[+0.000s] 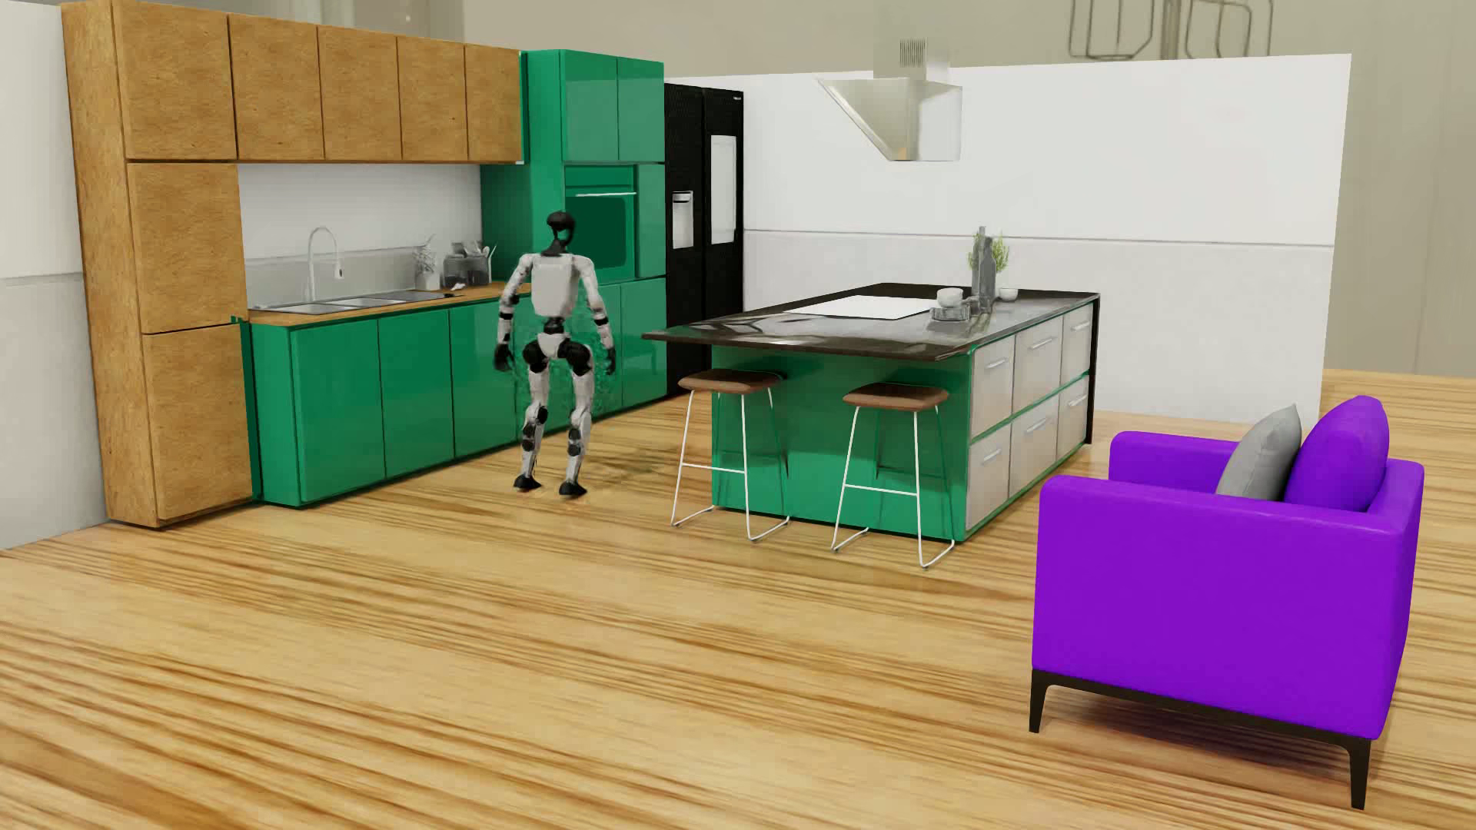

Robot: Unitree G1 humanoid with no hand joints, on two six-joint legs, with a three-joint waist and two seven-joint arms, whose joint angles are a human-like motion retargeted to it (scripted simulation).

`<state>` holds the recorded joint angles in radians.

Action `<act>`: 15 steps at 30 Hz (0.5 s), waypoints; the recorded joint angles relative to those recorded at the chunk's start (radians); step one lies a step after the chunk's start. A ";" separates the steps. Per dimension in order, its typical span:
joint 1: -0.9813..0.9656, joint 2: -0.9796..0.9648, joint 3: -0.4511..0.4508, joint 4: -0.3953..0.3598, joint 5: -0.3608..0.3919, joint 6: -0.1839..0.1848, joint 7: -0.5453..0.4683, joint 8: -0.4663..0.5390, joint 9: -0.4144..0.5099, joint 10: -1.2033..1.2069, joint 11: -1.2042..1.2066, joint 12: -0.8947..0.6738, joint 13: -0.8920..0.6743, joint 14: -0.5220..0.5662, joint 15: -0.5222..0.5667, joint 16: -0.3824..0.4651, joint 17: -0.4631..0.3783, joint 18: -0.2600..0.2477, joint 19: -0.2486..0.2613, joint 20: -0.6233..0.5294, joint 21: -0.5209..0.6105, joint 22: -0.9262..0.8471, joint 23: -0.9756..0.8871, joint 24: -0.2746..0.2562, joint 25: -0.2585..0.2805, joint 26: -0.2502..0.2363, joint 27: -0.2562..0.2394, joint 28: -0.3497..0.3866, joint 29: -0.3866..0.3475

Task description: Reach down

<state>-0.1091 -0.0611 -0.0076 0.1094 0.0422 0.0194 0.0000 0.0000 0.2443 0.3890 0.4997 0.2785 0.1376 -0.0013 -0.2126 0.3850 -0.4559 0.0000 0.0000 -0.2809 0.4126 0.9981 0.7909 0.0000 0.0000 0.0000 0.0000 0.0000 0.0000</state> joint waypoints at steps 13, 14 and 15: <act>-0.383 -0.247 -0.047 -0.117 -0.040 0.019 0.000 0.000 0.194 0.108 0.039 -0.037 -0.004 -0.022 0.086 0.004 -0.034 0.000 0.000 0.051 -0.041 -0.196 -0.019 0.000 0.000 0.000 0.000 0.000 0.000; -0.376 -0.250 -0.045 -0.121 -0.038 0.021 0.000 0.000 0.198 0.093 0.044 -0.043 -0.013 0.013 0.088 0.006 -0.032 0.000 0.000 0.050 -0.045 -0.199 -0.029 0.000 0.000 0.000 0.000 0.000 0.000; -0.379 -0.258 -0.041 -0.116 -0.027 0.025 0.000 0.000 0.196 0.085 0.043 -0.048 -0.023 0.036 0.093 0.011 -0.030 0.000 0.000 0.051 -0.042 -0.201 -0.041 0.000 0.000 0.000 0.000 0.000 0.000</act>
<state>-0.4878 -0.3187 -0.0489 -0.0063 0.0151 0.0440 0.0000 0.0000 0.4401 0.4743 0.5431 0.2302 0.1142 0.0351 -0.1200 0.3956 -0.4858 0.0000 0.0000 -0.2297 0.3702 0.7968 0.7502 0.0000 0.0000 0.0000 0.0000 0.0000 0.0000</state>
